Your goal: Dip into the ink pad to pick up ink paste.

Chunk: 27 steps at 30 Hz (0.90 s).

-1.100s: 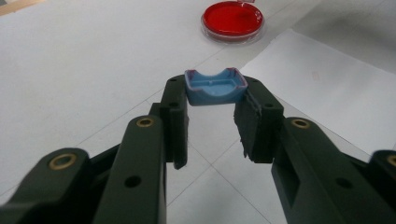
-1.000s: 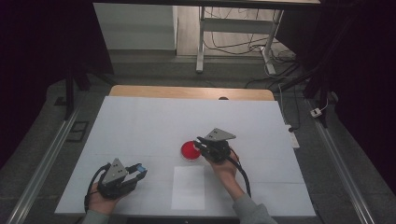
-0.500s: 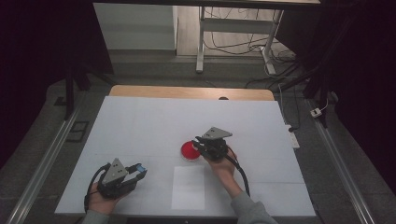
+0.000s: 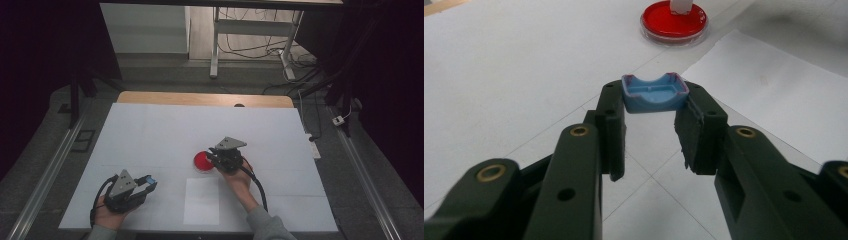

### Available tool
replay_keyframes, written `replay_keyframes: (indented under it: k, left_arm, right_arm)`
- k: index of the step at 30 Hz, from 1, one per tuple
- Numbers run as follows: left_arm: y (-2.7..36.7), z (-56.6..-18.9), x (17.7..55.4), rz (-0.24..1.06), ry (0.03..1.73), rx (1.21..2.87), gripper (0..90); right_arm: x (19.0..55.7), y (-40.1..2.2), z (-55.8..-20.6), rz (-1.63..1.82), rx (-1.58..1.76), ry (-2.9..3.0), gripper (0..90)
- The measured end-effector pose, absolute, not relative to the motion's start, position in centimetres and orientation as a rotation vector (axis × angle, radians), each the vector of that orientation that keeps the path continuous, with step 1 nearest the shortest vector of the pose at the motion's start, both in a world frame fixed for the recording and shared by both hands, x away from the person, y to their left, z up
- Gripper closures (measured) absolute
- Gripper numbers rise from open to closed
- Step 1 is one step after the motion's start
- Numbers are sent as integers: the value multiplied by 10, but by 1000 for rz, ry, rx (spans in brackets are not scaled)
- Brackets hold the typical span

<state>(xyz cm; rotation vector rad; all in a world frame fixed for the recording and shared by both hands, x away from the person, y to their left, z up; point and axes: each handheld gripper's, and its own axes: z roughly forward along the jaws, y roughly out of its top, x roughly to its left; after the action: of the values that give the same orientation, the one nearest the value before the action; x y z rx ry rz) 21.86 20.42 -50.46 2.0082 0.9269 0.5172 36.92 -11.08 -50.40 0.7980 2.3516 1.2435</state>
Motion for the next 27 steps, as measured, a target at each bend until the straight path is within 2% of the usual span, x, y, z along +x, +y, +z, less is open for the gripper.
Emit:
replay_keyframes:
  k: [27]
  left_arm:
    - [205,-504,218,518,925,2007,654]
  right_arm:
    - [365,-108,-510,1204,779,2334,761]
